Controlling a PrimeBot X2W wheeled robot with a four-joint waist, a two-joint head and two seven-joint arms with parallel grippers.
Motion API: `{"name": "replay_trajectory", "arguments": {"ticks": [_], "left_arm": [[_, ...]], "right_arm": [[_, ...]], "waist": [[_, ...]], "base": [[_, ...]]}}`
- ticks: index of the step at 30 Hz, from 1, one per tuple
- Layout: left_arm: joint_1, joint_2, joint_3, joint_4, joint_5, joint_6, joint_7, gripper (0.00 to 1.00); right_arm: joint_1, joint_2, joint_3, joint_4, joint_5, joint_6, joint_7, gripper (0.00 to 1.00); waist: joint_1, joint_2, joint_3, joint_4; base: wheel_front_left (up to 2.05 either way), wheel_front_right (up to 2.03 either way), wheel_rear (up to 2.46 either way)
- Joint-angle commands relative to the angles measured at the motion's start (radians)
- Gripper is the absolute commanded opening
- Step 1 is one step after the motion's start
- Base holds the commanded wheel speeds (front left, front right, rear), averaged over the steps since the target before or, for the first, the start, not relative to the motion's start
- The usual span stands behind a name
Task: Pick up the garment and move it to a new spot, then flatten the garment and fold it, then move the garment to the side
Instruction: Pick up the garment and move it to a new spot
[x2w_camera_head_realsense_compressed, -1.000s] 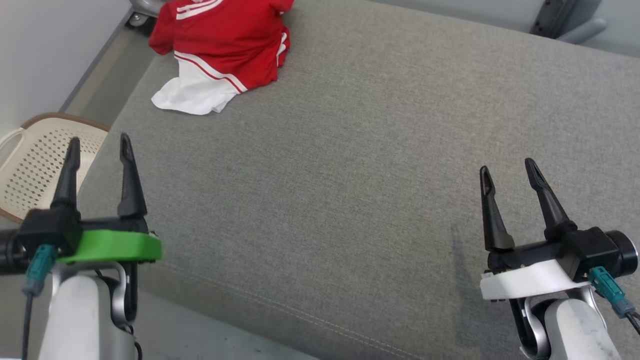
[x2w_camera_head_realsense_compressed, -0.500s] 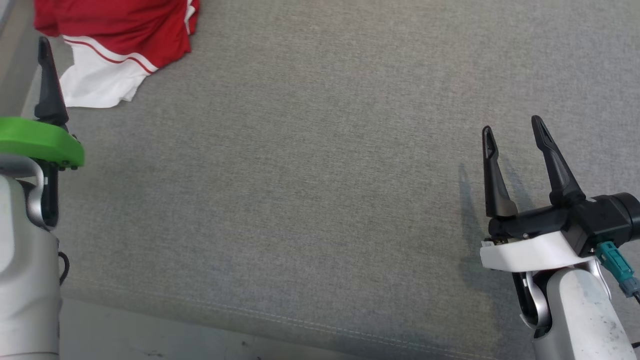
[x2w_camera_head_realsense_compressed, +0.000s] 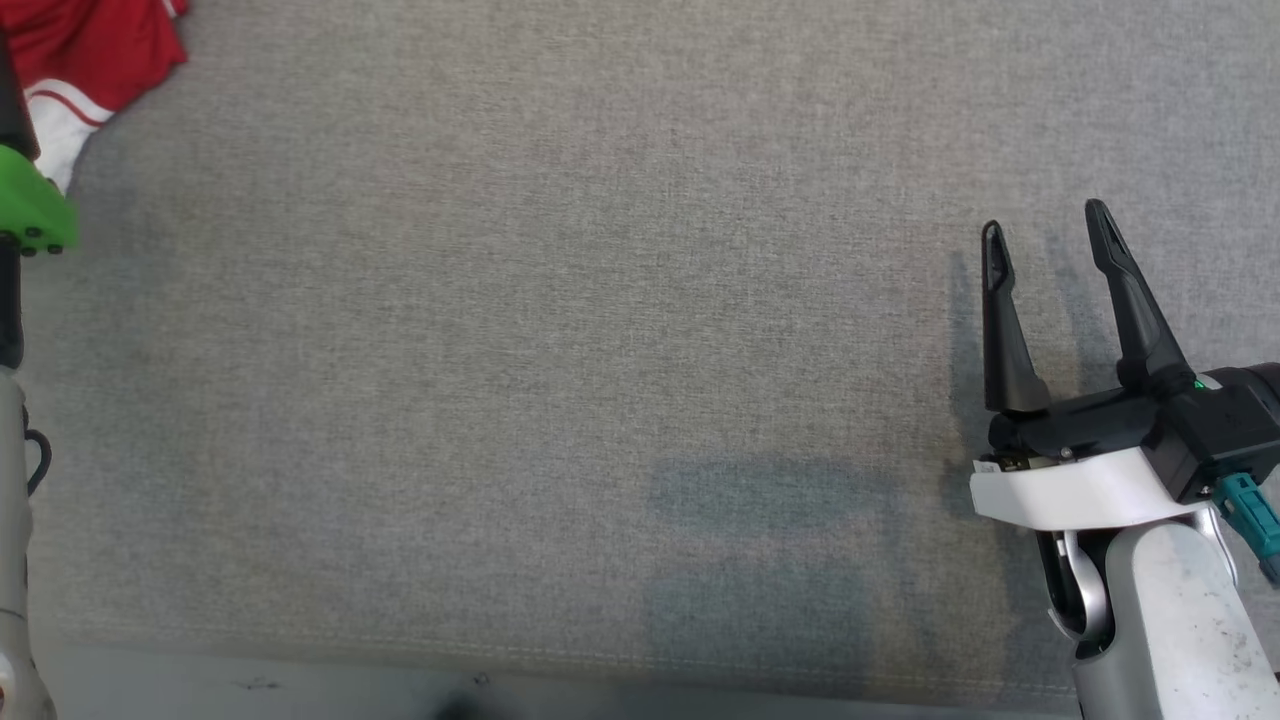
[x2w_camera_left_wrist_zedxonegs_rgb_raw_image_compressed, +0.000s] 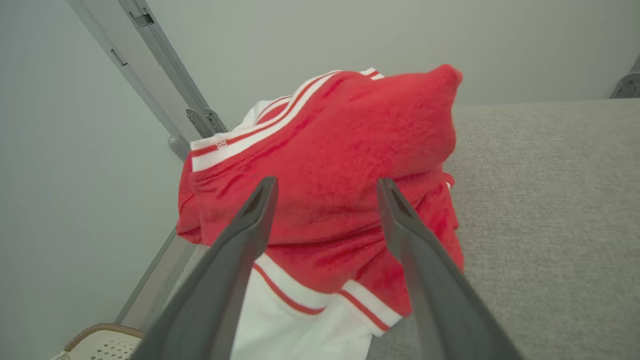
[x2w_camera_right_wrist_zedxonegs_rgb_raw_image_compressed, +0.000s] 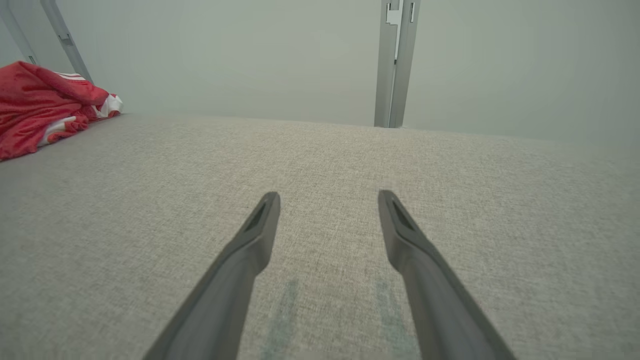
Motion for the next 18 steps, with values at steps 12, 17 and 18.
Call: {"name": "replay_trajectory", "arguments": {"ticks": [12, 17, 18], "left_arm": [[-0.124, 0.054, -0.080, 0.092, 0.020, 0.050, -0.044, 1.00], [-0.158, 0.049, -0.082, 0.139, 0.007, 0.046, -0.049, 0.14], [-0.162, 0.047, -0.079, 0.144, 0.003, 0.045, -0.052, 0.00]], "right_arm": [[-0.022, -0.003, 0.004, -0.013, -0.009, 0.000, -0.003, 1.00], [-0.028, -0.003, -0.001, -0.014, -0.006, 0.000, -0.003, 1.00], [-0.028, -0.003, -0.004, -0.014, -0.005, 0.000, -0.003, 1.00]], "waist": [[-0.0001, 0.0000, 0.074, -0.051], [-0.0001, 0.0000, 0.079, -0.056], [-0.0001, 0.0000, 0.079, -0.056]], "base": [[0.00, 0.00, 0.00], [0.00, 0.00, 0.00], [0.00, 0.00, 0.00]]}}
